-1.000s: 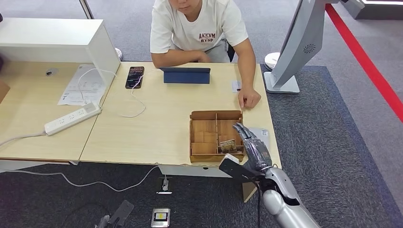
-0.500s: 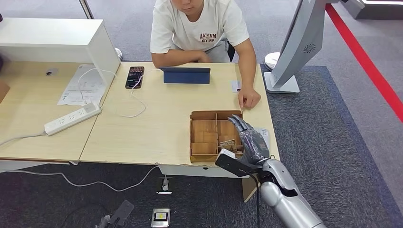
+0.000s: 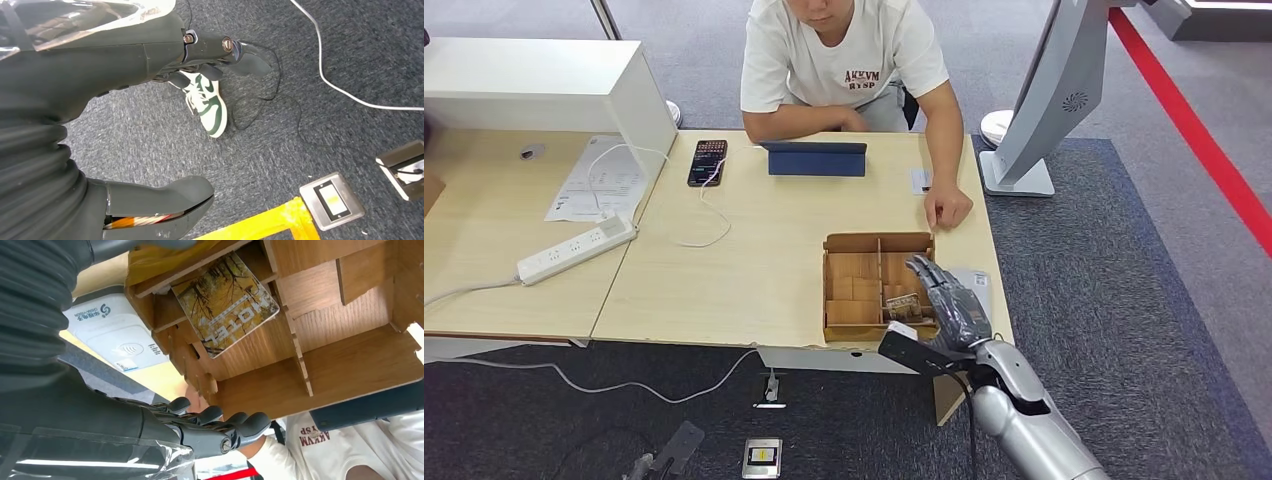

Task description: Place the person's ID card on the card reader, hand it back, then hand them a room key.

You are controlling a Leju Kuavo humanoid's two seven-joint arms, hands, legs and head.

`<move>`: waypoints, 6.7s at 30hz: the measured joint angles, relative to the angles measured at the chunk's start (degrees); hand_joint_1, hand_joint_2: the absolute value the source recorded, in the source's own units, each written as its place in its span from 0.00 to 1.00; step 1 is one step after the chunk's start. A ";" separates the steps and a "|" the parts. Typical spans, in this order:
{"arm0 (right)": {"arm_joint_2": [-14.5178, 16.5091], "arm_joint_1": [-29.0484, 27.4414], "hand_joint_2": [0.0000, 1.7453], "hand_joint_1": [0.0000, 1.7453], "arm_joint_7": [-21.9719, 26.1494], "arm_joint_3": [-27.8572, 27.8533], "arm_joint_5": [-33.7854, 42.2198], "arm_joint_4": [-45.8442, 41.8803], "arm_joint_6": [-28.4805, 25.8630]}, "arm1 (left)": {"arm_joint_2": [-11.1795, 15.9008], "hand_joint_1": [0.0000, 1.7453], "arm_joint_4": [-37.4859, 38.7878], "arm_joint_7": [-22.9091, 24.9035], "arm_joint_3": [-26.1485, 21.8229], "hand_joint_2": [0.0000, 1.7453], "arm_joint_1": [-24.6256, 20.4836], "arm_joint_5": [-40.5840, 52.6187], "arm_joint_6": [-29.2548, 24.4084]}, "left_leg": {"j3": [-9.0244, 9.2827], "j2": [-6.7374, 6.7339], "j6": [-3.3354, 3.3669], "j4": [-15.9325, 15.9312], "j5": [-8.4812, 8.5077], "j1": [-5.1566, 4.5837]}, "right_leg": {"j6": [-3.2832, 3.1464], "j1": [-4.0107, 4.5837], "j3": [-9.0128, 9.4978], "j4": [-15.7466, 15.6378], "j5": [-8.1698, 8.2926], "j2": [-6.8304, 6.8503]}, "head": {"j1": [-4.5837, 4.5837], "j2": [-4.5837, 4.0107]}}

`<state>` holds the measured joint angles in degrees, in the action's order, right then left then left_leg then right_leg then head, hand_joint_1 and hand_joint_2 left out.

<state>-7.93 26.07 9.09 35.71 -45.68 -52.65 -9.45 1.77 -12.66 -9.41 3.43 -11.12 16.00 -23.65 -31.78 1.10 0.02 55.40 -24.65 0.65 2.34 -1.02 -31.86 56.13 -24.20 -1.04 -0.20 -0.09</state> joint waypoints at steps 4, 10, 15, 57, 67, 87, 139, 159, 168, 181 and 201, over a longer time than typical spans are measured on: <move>0.05 0.13 1.00 0.00 0.00 0.20 0.01 0.71 0.41 | 0.02 0.00 0.00 -0.03 0.00 1.00 0.04 -0.26 -0.01 | 0.00 0.00 0.00 0.00 0.00 0.00 | 0.00 0.00 0.00 0.00 0.00 0.00 | -0.01 0.00; 0.40 0.41 1.00 0.00 0.06 0.46 0.00 1.31 1.07 | 0.15 0.00 0.00 -0.28 0.00 1.00 0.13 -0.69 -0.02 | -0.01 0.00 0.00 0.00 0.00 0.00 | 0.00 0.00 0.00 0.00 0.00 0.00 | 0.00 0.00; 0.77 0.82 1.00 0.67 0.16 0.59 0.00 1.34 1.45 | 0.21 0.00 0.00 -0.34 0.01 1.00 0.15 -0.77 -0.01 | 0.00 0.00 0.00 0.00 0.00 0.00 | 0.00 0.00 0.00 0.00 0.00 0.00 | 0.00 0.00; 1.11 1.86 1.00 0.00 0.72 0.80 0.79 3.83 1.89 | 0.42 0.00 0.00 0.31 1.44 1.00 0.20 -1.42 -0.16 | 0.01 -0.01 0.00 0.00 0.00 0.00 | 0.00 0.00 -0.01 -0.01 0.00 0.00 | 0.00 0.00; 0.76 1.93 1.00 0.00 1.37 0.73 1.51 3.53 1.92 | 0.44 0.00 0.00 0.00 2.03 1.00 0.08 -2.19 -0.41 | 0.01 -0.01 0.00 0.00 0.00 0.00 | 0.00 0.00 0.00 0.00 0.00 0.00 | -0.01 0.00; 0.78 2.34 1.00 0.00 1.54 0.64 1.91 2.72 2.24 | 0.44 0.00 -0.02 -0.81 2.90 1.00 0.18 -2.61 -1.03 | 0.01 -0.01 0.00 0.00 0.00 0.00 | 0.00 0.00 0.00 0.00 0.00 0.00 | 0.01 0.00; -0.63 2.72 1.00 0.00 -1.53 -1.54 -3.76 0.92 9.15 | 0.76 0.00 -0.34 0.63 5.38 1.00 0.07 -5.03 -1.72 | -0.01 0.00 0.00 0.00 0.00 0.00 | 0.00 0.00 0.00 0.00 0.00 0.00 | -0.01 0.00; 0.10 3.29 1.00 0.93 -0.50 -1.15 -3.89 2.10 9.78 | 0.76 0.00 -0.37 0.34 5.61 1.00 0.13 -5.55 -1.77 | 0.00 0.00 0.00 0.00 0.00 0.00 | 0.00 0.00 0.00 0.00 0.00 0.00 | 0.00 0.00; 0.21 3.29 1.00 0.91 -0.18 -1.15 -3.74 2.10 9.80 | 0.83 0.00 -0.37 0.34 5.66 1.00 0.13 -5.57 -1.70 | 0.01 0.00 0.00 0.00 0.00 0.00 | 0.00 0.00 0.00 0.00 0.00 0.00 | 0.00 0.00; 0.21 3.29 1.00 0.82 -0.17 -1.15 -3.69 2.10 9.90 | 1.02 0.00 -0.37 0.34 5.68 1.00 0.14 -5.61 -1.50 | 0.00 0.00 0.00 0.01 0.00 0.00 | 0.00 0.00 0.00 0.00 0.00 0.00 | -0.01 0.00; -0.42 4.15 1.00 1.00 -1.95 -1.91 -1.93 -3.27 7.01 | 1.16 0.00 -0.37 -0.78 5.71 0.75 0.15 -7.03 -3.05 | 0.02 -0.02 0.00 0.01 0.00 0.00 | 0.00 0.00 0.00 0.00 0.01 0.00 | 0.00 0.00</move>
<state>-8.35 30.22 7.14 33.80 -47.61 -55.93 -2.44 2.93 -13.03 -10.19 9.14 -10.98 8.97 -26.70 -31.77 1.08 0.02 55.41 -24.65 0.64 2.34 -1.02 -31.86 56.13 -24.20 -1.04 -0.20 -0.09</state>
